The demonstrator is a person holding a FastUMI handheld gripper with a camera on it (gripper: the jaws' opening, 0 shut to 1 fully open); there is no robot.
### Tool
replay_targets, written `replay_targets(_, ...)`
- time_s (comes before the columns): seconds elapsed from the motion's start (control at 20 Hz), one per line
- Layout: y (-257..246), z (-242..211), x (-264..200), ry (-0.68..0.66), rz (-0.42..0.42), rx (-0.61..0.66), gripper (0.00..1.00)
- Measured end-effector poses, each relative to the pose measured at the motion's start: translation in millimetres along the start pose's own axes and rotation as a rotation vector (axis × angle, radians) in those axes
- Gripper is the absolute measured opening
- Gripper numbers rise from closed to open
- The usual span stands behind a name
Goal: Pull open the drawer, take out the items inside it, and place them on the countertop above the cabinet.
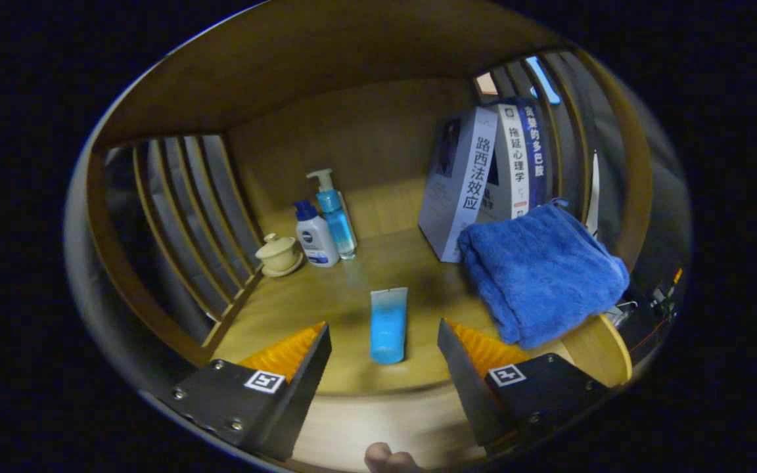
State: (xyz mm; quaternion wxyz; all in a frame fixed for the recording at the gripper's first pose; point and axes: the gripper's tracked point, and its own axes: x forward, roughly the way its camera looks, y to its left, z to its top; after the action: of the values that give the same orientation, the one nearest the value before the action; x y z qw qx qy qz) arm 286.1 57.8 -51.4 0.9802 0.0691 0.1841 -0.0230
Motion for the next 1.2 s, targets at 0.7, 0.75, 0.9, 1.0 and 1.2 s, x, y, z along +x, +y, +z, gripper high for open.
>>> replay_targets(0.7,-37.7,-68.8,-180.8,-0.219,-0.050,-0.099,0.99)
replay_targets(0.75,-43.9,-79.0,-183.8,-0.223,-0.061,-0.099,1.00)
replay_targets(0.9,-59.3,-105.8,-189.6,-0.247,-0.096,-0.090,1.00)
replay_targets(1.0,-66.7,-117.4,-195.0,-0.282,-0.101,-0.091,0.99)
replay_targets(1.2,-82.2,-151.0,-204.3,-0.303,-0.113,-0.109,1.00)
